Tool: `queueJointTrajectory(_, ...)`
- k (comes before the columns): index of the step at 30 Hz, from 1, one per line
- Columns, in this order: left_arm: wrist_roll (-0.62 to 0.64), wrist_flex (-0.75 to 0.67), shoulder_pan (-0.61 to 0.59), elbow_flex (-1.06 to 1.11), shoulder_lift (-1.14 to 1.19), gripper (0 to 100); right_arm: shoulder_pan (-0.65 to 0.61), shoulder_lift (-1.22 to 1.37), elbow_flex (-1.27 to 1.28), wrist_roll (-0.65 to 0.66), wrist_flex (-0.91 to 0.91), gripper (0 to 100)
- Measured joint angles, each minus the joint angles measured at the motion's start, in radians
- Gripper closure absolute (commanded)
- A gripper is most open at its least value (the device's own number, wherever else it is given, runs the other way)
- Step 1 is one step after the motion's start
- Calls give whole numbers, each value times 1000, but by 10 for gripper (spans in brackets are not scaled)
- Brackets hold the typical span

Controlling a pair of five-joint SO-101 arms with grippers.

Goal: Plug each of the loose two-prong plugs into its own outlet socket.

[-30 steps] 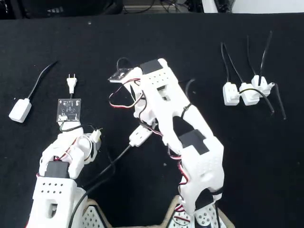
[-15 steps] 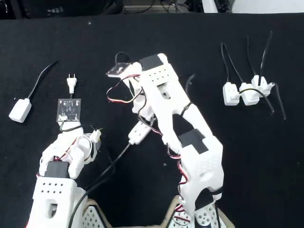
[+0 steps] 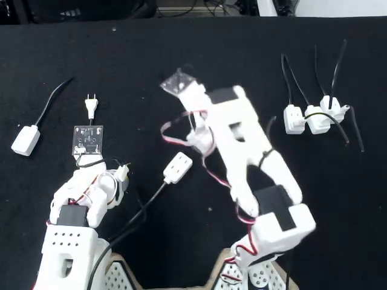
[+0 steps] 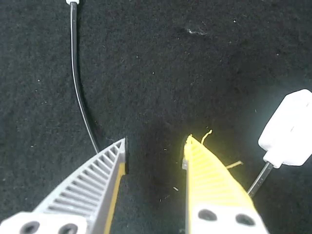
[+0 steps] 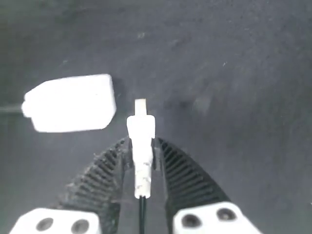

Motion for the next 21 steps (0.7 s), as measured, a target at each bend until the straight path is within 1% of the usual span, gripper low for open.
queueJointTrajectory(3,0,0,0,0,0,802,12,-34,189,0,-210,988)
queueJointTrajectory(5,0,0,2,0,0,802,18,-61,262,0,-259,988)
queueJointTrajectory(10,0,0,2,0,0,802,18,-115,397,-2,-298,988)
queueJointTrajectory(14,0,0,2,0,0,802,18,-147,448,-2,-304,985)
queueJointTrajectory(16,0,0,2,0,0,802,18,-153,451,-2,-304,945)
queueJointTrajectory(19,0,0,2,0,0,802,17,-153,453,-2,-292,844)
queueJointTrajectory(21,0,0,2,0,0,802,14,-166,453,-2,-265,854)
